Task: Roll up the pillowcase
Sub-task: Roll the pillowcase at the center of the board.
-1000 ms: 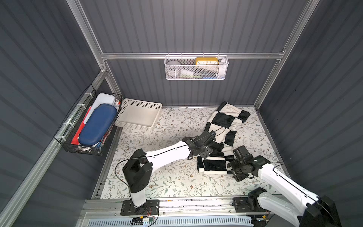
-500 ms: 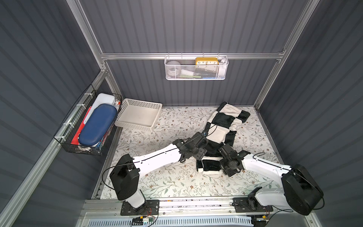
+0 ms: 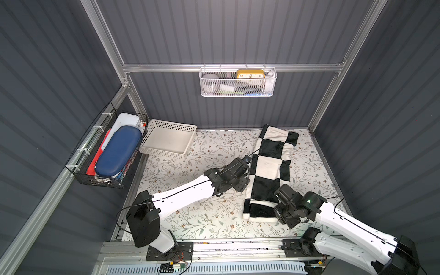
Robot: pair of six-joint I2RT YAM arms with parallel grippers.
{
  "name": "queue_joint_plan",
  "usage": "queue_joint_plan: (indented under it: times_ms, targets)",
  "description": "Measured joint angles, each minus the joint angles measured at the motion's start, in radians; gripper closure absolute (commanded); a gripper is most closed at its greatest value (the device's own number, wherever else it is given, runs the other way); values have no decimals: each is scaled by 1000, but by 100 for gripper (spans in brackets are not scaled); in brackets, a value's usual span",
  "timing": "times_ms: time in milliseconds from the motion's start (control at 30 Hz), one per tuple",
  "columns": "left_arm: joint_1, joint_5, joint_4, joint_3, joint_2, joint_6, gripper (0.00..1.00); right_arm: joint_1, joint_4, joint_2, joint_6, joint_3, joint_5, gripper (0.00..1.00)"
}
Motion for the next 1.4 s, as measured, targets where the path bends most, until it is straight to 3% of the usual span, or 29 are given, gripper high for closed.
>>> queue_joint_plan:
  times_ms: [267, 500, 700, 1067, 1400]
  targets:
    - [0, 82, 14, -31, -3, 19, 25, -13, -116, -44, 26, 31, 11, 100]
    - [0, 129, 32, -53, 16, 32, 25, -70, -68, -47, 40, 43, 39, 100]
    - [0, 178, 32, -41, 79, 57, 25, -159, -19, 44, 2, 75, 44, 100]
    - [0, 237, 15, -35, 89, 57, 26, -388, 56, 221, -188, 187, -28, 100]
    - [-21, 339, -63, -10, 46, 90, 27, -485, 127, 385, -286, 231, -92, 100]
